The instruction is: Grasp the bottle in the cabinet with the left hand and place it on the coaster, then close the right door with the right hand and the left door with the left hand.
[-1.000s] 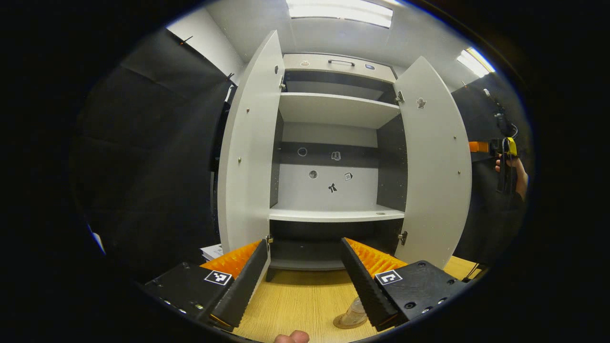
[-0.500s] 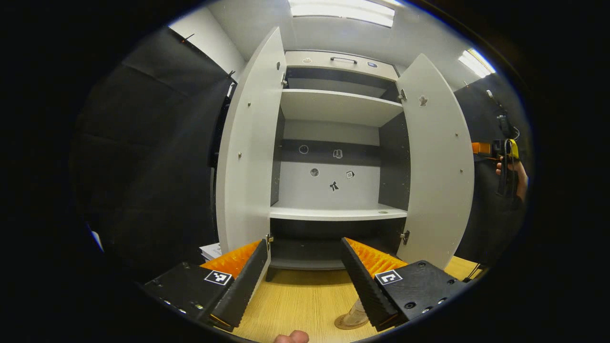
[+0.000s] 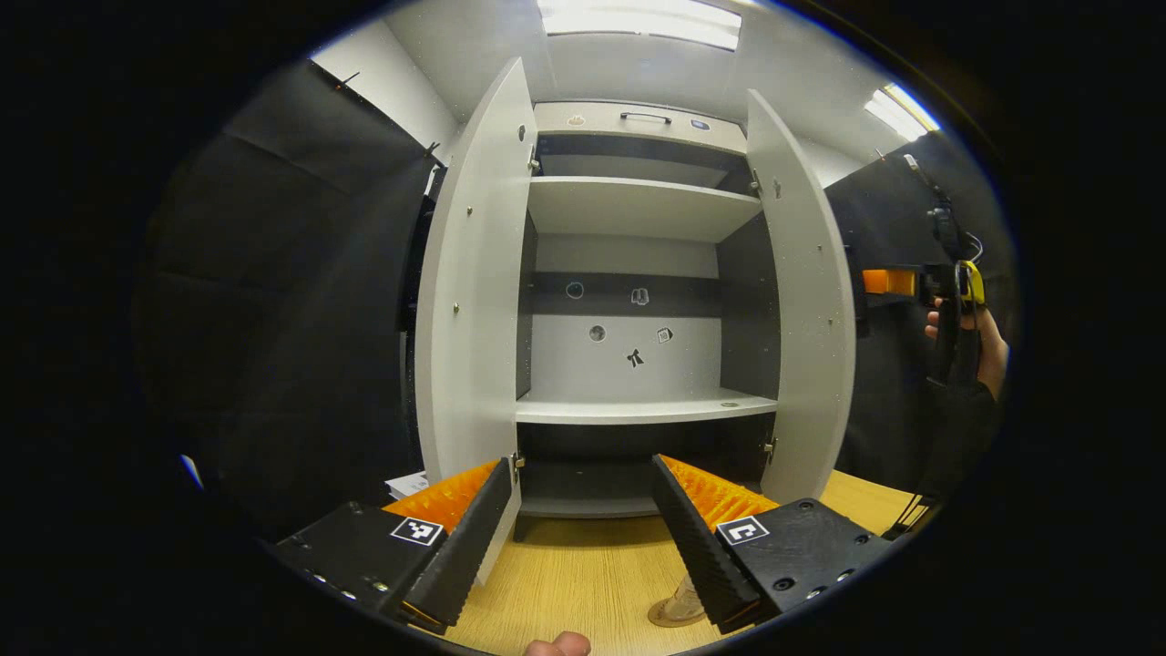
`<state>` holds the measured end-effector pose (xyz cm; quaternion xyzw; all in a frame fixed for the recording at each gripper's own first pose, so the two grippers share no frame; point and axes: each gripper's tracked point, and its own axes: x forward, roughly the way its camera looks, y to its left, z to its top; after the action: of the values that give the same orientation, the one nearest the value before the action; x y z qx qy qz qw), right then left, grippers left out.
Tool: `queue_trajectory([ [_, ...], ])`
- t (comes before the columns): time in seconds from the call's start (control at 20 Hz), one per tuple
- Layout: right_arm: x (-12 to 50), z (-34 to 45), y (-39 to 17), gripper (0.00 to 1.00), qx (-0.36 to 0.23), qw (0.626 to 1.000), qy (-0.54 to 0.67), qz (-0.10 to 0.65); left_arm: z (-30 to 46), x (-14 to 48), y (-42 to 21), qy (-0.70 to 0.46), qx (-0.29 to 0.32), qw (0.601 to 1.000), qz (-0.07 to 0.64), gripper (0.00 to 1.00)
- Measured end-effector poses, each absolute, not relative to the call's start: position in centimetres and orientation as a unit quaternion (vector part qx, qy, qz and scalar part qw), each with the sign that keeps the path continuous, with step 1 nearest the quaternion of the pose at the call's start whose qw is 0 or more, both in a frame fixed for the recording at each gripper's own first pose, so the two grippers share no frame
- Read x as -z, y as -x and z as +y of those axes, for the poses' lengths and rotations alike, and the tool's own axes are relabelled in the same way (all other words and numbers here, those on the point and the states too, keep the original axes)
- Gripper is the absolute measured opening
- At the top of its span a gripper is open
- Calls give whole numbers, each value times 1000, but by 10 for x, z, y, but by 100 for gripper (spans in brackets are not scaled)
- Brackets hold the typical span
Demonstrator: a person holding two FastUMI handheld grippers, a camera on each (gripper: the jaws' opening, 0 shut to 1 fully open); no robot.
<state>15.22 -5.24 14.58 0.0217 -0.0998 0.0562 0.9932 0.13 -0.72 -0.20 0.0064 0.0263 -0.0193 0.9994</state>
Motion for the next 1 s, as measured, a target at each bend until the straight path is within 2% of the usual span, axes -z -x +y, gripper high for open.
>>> queue_trajectory([
  [0.3, -132, -2, -182, 97, -97, 992, -35, -74, 1, 3, 1, -6, 10, 999, 34, 93],
  [0.4, -132, -1, -185, 98, -91, 993, -29, -71, 4, 2, 2, -4, 6, 999, 34, 93],
  [0.8, -115, -23, -129, 98, -61, 994, -23, -84, 20, -5, -3, 5, -14, 1000, 26, 93],
  [0.85, -110, -22, -121, 93, -63, 994, -24, -82, 19, -7, -4, 4, -14, 1000, 22, 93],
  [0.9, -103, -23, -113, 98, -63, 995, -23, -78, 17, -8, -6, 5, -11, 1000, 19, 93],
  [0.95, -96, -24, -106, 97, -62, 995, -20, -73, 14, -8, -7, 7, -8, 1000, 20, 93],
  [1.0, -89, -24, -100, 93, -61, 996, -16, -69, 12, -7, -8, 10, -6, 1000, 21, 93],
])
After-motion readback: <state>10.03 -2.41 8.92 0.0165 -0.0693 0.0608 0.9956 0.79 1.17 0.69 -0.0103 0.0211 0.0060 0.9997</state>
